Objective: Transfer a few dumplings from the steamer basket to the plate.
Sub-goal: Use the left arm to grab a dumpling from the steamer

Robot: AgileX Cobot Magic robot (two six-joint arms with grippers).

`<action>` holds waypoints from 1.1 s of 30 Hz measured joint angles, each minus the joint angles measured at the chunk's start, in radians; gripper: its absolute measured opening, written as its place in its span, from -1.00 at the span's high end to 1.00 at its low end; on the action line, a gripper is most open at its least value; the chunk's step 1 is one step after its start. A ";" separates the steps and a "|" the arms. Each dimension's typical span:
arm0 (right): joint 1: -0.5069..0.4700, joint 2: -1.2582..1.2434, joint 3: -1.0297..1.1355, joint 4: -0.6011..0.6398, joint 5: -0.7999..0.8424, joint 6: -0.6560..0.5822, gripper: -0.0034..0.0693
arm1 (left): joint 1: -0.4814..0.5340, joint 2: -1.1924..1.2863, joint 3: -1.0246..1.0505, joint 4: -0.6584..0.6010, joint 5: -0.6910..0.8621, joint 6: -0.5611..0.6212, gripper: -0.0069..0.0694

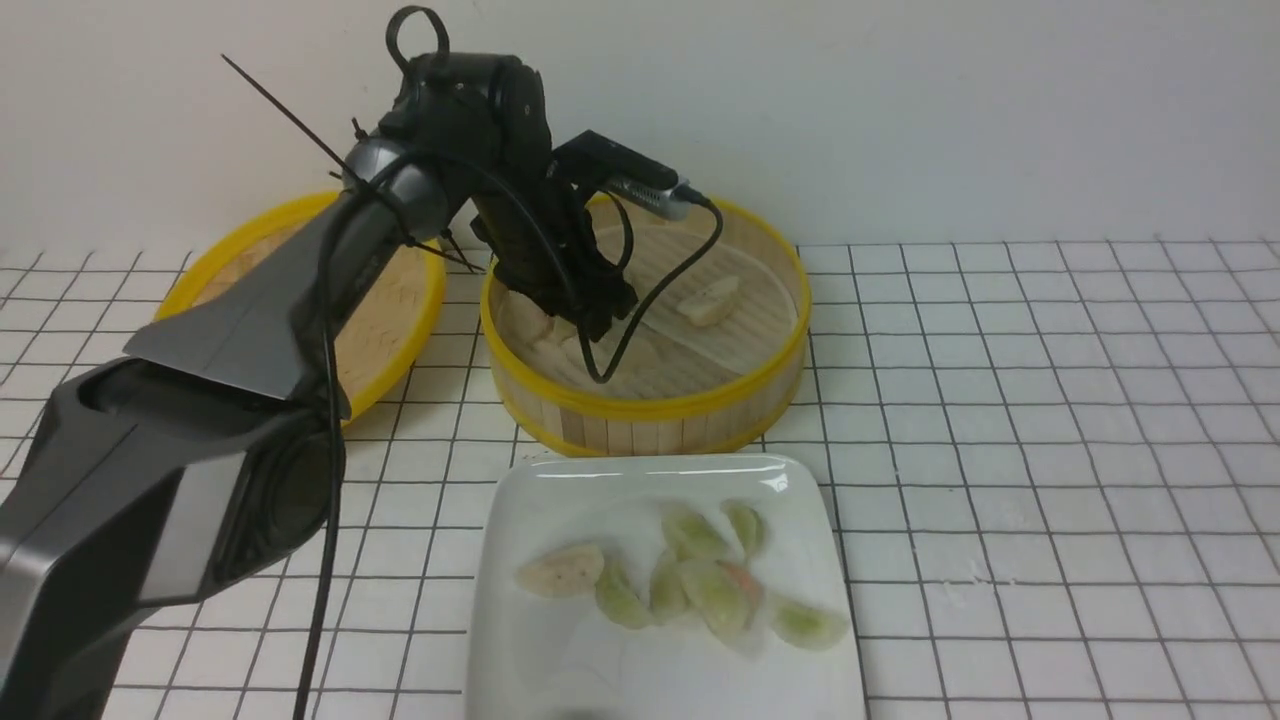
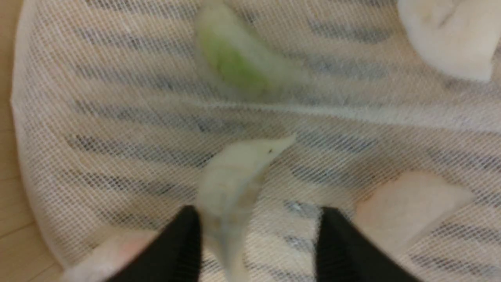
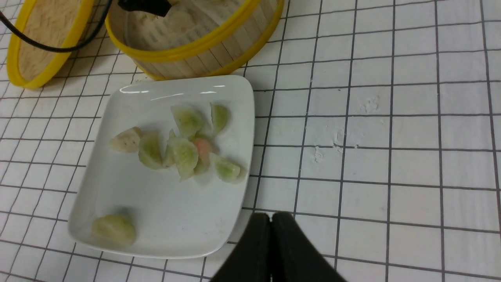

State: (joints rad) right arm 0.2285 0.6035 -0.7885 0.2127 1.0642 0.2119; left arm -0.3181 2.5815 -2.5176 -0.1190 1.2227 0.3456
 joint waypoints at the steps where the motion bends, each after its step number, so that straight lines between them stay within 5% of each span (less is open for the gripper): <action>1: 0.000 0.000 0.000 0.000 0.001 0.000 0.93 | 0.000 -0.002 -0.003 0.005 0.001 -0.001 0.38; 3: 0.000 0.000 0.000 0.000 0.001 0.000 0.93 | 0.001 -0.013 -0.006 0.007 0.007 -0.003 0.66; 6: 0.000 0.000 0.000 0.001 0.001 -0.001 0.93 | 0.001 -0.046 -0.006 0.007 0.012 -0.005 0.80; 18: 0.000 0.000 0.000 0.010 0.010 -0.046 0.93 | 0.000 -0.222 -0.019 0.004 0.025 -0.029 0.82; 22: 0.000 0.000 0.000 0.016 0.032 -0.057 0.93 | 0.000 -0.165 -0.019 0.003 0.025 -0.030 0.66; 29: 0.000 0.000 0.000 0.027 0.054 -0.065 0.93 | 0.000 -0.035 -0.015 0.003 -0.025 -0.030 -0.05; 33: 0.000 0.000 0.000 0.027 0.054 -0.065 0.93 | 0.000 0.002 -0.015 0.003 -0.048 -0.030 -0.26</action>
State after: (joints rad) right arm 0.2285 0.6035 -0.7885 0.2401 1.1177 0.1474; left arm -0.3178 2.5833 -2.5331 -0.1158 1.1751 0.3154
